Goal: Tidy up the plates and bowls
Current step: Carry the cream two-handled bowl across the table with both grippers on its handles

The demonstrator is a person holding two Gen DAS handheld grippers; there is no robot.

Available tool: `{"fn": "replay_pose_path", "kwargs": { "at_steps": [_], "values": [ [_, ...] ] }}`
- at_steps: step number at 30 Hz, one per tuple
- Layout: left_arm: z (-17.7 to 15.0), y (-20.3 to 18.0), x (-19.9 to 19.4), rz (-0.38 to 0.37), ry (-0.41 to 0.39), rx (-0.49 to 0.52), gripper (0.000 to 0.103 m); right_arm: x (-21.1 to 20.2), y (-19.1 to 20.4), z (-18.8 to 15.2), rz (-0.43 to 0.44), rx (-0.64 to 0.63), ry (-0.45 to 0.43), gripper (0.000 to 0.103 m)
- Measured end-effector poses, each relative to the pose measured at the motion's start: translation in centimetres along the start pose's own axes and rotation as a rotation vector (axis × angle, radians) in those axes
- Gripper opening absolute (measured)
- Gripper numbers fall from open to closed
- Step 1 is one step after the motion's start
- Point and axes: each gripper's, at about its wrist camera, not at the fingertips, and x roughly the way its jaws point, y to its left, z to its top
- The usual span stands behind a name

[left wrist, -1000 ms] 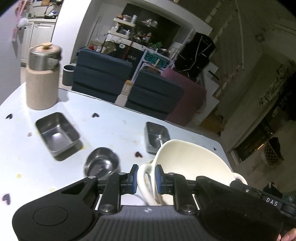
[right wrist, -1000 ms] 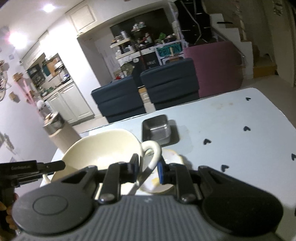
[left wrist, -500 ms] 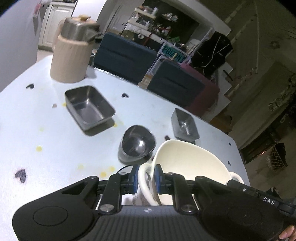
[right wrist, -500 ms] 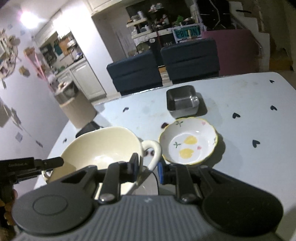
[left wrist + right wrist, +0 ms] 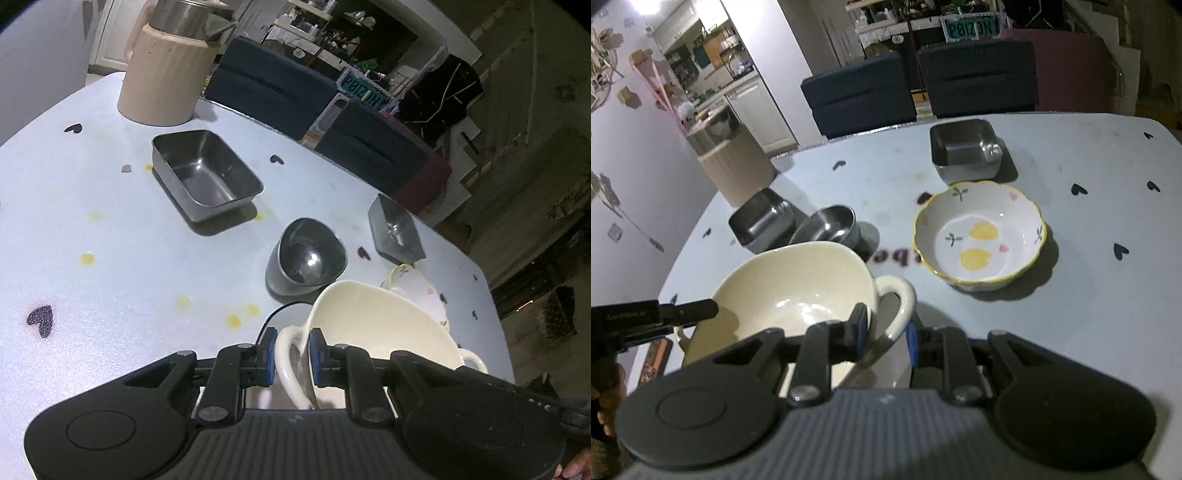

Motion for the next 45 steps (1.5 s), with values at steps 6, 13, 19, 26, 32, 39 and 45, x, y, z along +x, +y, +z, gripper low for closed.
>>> {"fn": "replay_pose_path", "kwargs": {
  "at_steps": [6, 13, 19, 26, 32, 39, 45],
  "values": [
    [-0.3, 0.4, 1.0, 0.008, 0.022, -0.007, 0.020, 0.8, 0.3, -0.3, -0.023, -0.005, 0.028, 0.026],
    [-0.5, 0.7, 2.0, 0.016, 0.049, -0.005, 0.020, 1.6, 0.3, -0.6, -0.047, -0.003, 0.057, 0.027],
    [-0.6, 1.0, 2.7, 0.026, 0.067, -0.008, 0.021, 2.0, 0.5, -0.7, -0.059, -0.007, 0.075, 0.027],
    [-0.7, 1.4, 3.4, 0.033, 0.086, -0.018, 0.022, 2.5, 0.6, -0.6, -0.069, -0.018, 0.093, 0.027],
    [-0.8, 1.6, 3.9, 0.046, 0.096, -0.018, 0.022, 3.0, 0.7, -0.5, -0.081, -0.017, 0.110, 0.027],
    [-0.7, 1.8, 4.1, 0.055, 0.096, -0.026, 0.023, 3.5, 0.8, -0.3, -0.087, -0.024, 0.115, 0.027],
    [-0.8, 1.8, 4.5, 0.067, 0.099, -0.021, 0.024, 3.8, 0.9, -0.3, -0.094, -0.030, 0.122, 0.027]
  ]
}}
